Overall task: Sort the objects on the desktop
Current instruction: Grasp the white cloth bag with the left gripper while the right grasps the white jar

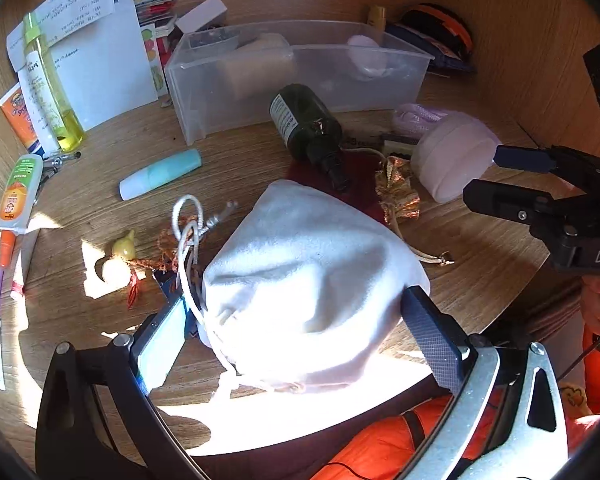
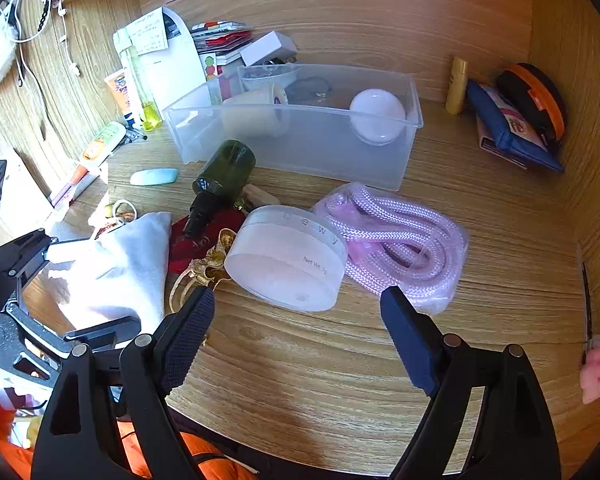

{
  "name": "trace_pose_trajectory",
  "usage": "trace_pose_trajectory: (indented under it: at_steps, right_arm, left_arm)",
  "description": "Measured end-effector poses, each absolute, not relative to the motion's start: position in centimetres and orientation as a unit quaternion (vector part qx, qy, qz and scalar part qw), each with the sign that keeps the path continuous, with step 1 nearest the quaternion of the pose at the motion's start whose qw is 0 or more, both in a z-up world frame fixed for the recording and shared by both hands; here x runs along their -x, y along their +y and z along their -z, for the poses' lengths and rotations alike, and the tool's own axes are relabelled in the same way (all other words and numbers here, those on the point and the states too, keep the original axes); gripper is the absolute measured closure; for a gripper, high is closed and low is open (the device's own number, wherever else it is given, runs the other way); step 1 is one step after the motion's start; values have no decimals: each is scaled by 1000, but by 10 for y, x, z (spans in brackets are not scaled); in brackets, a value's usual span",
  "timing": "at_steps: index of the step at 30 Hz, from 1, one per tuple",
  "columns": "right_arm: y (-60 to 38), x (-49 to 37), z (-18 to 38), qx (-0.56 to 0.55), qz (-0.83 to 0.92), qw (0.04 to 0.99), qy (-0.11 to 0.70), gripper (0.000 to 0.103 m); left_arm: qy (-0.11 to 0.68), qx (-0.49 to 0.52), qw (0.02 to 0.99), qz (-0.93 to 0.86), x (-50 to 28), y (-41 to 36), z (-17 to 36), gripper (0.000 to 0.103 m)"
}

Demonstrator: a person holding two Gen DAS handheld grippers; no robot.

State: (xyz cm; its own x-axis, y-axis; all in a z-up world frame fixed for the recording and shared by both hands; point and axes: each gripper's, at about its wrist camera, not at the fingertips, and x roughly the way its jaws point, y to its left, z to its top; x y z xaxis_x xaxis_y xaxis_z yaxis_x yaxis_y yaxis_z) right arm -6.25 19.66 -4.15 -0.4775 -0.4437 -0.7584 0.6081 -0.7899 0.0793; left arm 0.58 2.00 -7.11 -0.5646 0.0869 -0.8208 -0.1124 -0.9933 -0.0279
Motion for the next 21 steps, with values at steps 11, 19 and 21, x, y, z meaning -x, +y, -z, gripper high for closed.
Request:
trace_pose_trajectory:
  at_steps: [11, 19, 21]
  right_arm:
    - [180, 79, 59, -432, 844, 306, 80, 20]
    - [187, 81, 56, -426, 850, 305, 60, 37]
    - [189, 82, 56, -429, 847, 312, 50, 37]
  left_arm:
    - [42, 445, 66, -892, 1, 32, 73, 0]
    - [34, 418, 62, -905, 5, 27, 74, 15]
    - [25, 420, 58, -905, 6, 22, 70, 29]
